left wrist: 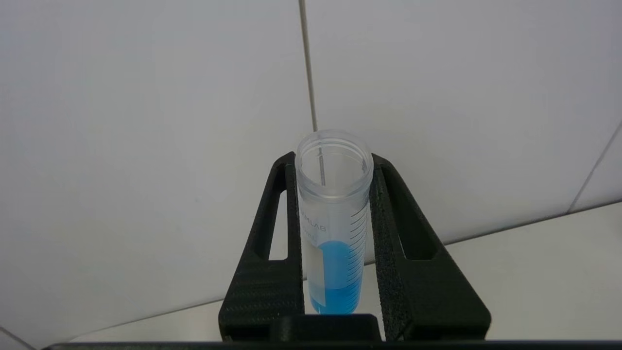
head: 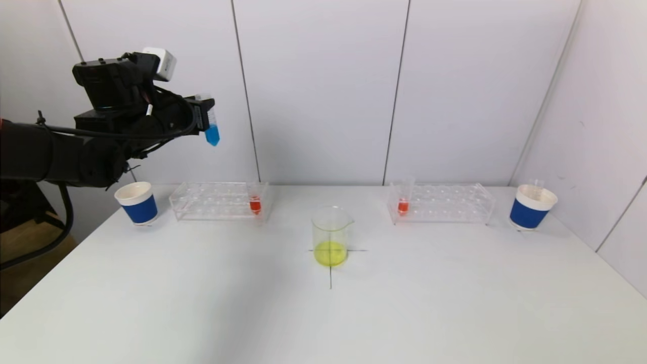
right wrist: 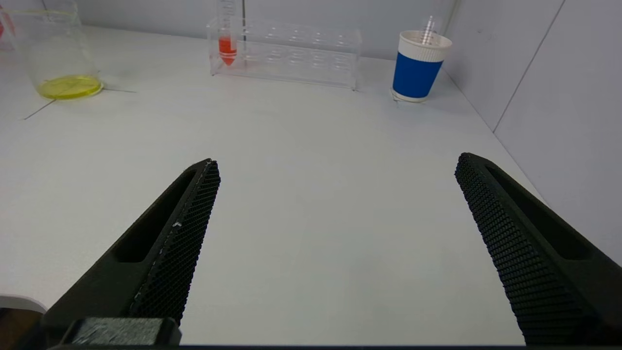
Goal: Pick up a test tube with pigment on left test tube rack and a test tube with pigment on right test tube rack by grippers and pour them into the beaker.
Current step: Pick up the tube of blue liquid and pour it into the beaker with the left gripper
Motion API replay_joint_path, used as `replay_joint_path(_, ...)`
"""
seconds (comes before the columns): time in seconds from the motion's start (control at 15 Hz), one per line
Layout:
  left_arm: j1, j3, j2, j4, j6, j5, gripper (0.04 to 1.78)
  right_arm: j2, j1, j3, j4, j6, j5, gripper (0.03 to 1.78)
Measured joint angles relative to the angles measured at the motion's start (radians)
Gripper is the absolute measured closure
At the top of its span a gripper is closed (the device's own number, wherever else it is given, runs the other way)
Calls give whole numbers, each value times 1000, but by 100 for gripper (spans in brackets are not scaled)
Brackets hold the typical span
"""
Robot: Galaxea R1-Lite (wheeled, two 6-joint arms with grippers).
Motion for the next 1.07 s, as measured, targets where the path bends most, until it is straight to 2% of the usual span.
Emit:
replay_joint_path(0.4,-96,-57,-33,55,122,-4,139,0,0,0,0,0,0,5)
replay_joint_path(0.93,-280,-67,-17,60,198,-23,138,0,0,0,0,0,0,5)
replay_joint_path(1.07,-317,-63,-5,99,237,-10,138,0,0,0,0,0,0,5)
